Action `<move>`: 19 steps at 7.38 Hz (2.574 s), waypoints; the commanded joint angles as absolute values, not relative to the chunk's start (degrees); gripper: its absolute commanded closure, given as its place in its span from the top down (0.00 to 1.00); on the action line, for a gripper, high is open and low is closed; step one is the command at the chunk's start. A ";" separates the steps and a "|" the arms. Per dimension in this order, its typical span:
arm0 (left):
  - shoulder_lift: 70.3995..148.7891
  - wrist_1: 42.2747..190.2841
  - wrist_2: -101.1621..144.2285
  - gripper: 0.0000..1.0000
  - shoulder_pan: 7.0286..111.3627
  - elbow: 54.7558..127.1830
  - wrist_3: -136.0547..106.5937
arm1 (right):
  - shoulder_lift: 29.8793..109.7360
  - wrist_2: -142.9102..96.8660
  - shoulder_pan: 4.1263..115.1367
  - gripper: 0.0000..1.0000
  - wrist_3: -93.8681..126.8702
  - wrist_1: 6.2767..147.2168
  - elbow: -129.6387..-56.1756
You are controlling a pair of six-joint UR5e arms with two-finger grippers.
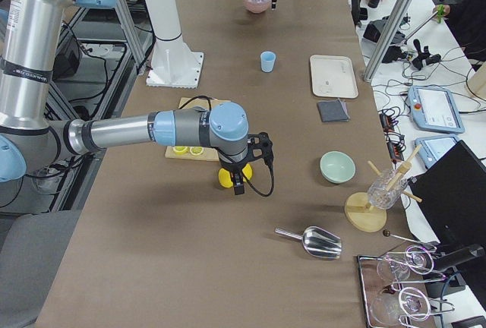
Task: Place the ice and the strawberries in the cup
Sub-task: 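Carry the ice cube over the light-blue cup and release it, then withdraw the left gripper from the cup while the right gripper reaches toward the strawberry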
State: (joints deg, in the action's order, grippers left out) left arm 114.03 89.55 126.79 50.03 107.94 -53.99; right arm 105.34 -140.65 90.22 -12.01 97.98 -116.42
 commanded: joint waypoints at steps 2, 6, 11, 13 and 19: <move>128.64 88.86 123.84 0.00 42.99 98.55 -61.52 | 98.90 -140.01 85.62 1.00 -3.19 97.91 -116.02; 137.88 89.47 115.34 0.00 34.39 89.76 -67.41 | 93.26 -140.01 80.16 1.00 6.75 97.91 -116.10; 136.58 92.02 114.87 0.97 33.75 90.43 -66.80 | 86.50 -140.10 73.93 1.00 15.72 97.82 -116.28; 132.67 91.14 115.13 0.97 37.51 96.73 -65.06 | 84.20 -138.97 68.32 1.00 28.40 93.55 -116.72; 118.04 91.49 122.26 0.97 51.68 104.32 -46.14 | 84.73 -122.61 44.40 0.98 53.60 82.88 -114.53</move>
